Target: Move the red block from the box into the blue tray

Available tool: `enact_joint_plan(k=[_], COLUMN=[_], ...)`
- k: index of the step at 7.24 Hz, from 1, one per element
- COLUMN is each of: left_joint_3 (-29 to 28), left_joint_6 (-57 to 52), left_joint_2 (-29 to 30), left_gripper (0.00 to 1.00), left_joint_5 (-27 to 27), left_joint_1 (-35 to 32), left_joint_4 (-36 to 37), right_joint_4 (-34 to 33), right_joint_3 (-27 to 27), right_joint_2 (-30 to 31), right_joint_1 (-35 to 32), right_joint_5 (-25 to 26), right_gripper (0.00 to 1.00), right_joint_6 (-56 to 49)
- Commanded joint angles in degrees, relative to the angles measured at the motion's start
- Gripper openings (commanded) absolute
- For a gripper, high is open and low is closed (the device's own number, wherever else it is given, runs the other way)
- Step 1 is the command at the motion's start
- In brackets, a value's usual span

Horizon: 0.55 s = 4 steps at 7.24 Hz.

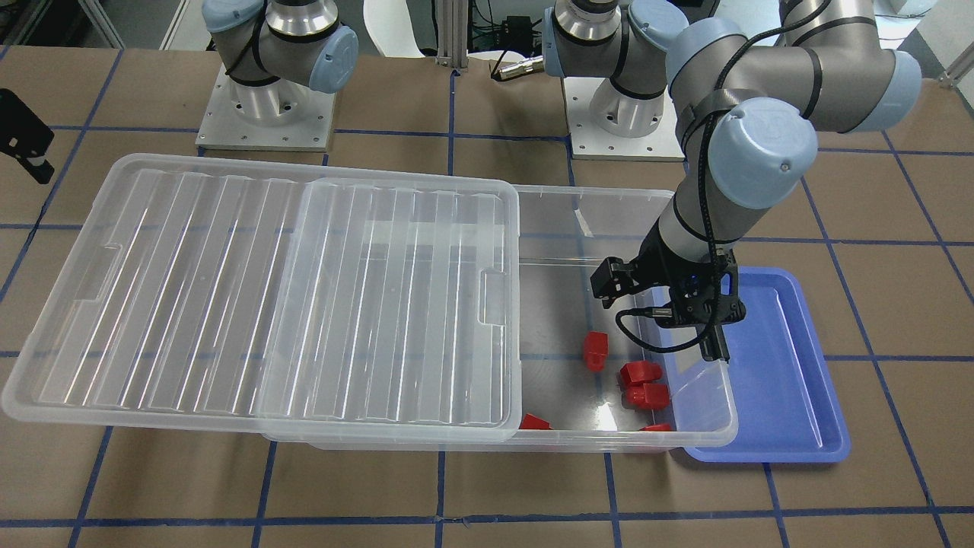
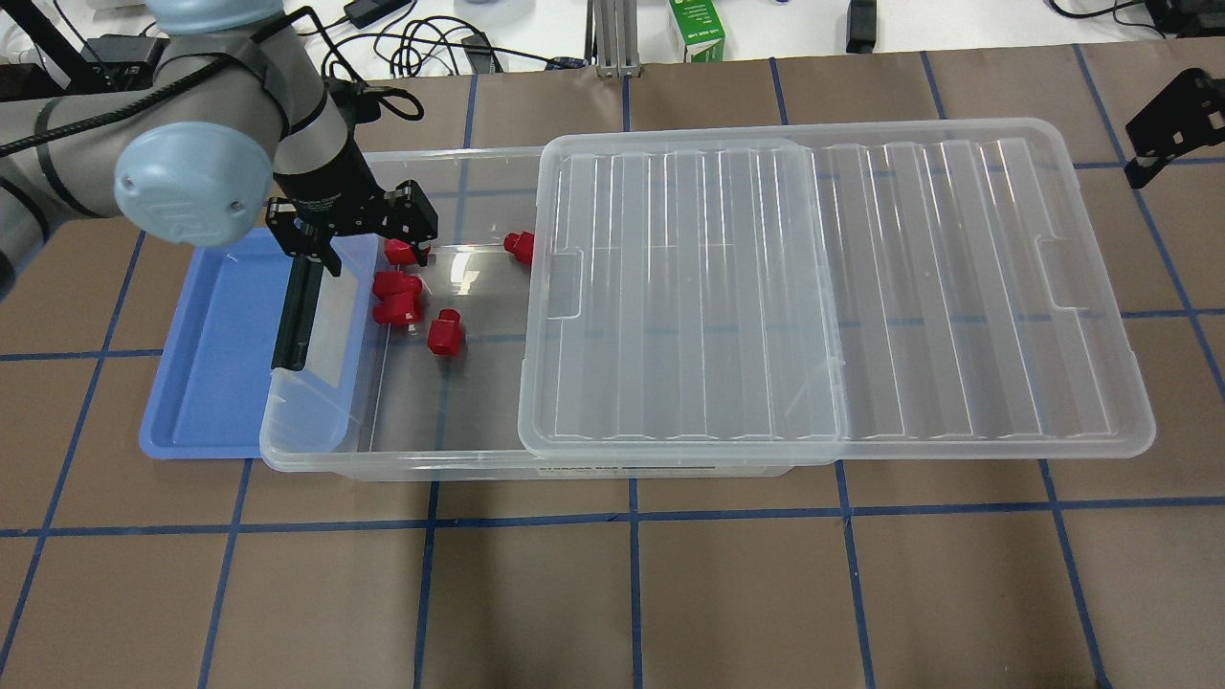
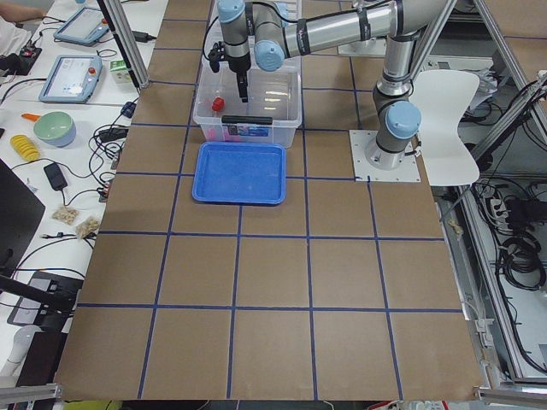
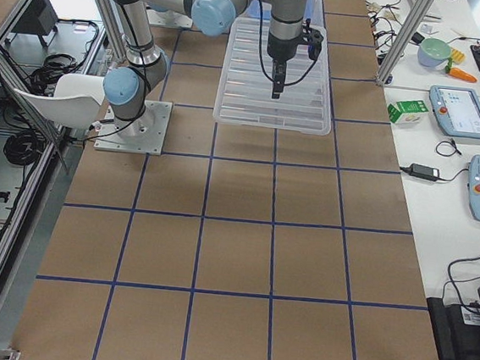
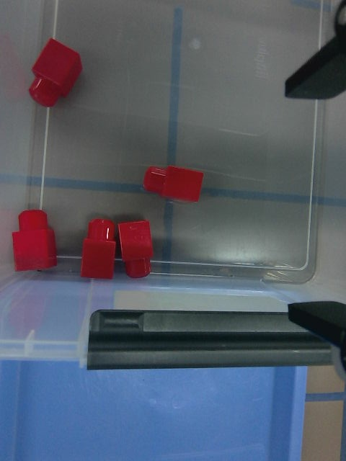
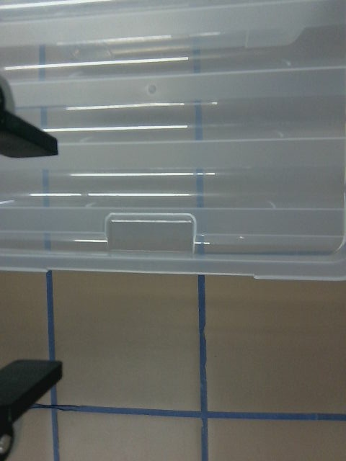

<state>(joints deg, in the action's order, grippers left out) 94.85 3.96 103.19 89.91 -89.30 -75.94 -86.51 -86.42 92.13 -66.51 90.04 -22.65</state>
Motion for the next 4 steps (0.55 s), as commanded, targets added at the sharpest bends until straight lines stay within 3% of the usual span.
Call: enact_joint_plan(k=[1,2,3,4], left_joint_3=[0.1,0.2,0.2,0.3], left_joint_6=[0.2,0.1,-0.2,-0.1], left_joint_2=[3.7,5.2,6.4,7.5], left_gripper=[1.00,1.00,0.87,0.85], left_joint_5=[0.0,0.1,0.1,0.1], left_joint_1=[-0.9,-0.9,-0.9,-0.9], left_joint_4=[1.9,2.2,2.2,2.4], right_joint_4=[2.9,2.8,2.4,2.0], right_joint_3=[1.5,1.4,1.3,1.0], right_joint_2=[1.4,1.1,0.9,0.9], right_joint_1=[-3.3,-7.6,-12.4,-17.5], right_joint_5=[-2.0,-1.7,-1.7,-1.5], right_gripper=[1.00,1.00,1.00,1.00], right_joint_6=[3.5,9.4,17.6,22.8])
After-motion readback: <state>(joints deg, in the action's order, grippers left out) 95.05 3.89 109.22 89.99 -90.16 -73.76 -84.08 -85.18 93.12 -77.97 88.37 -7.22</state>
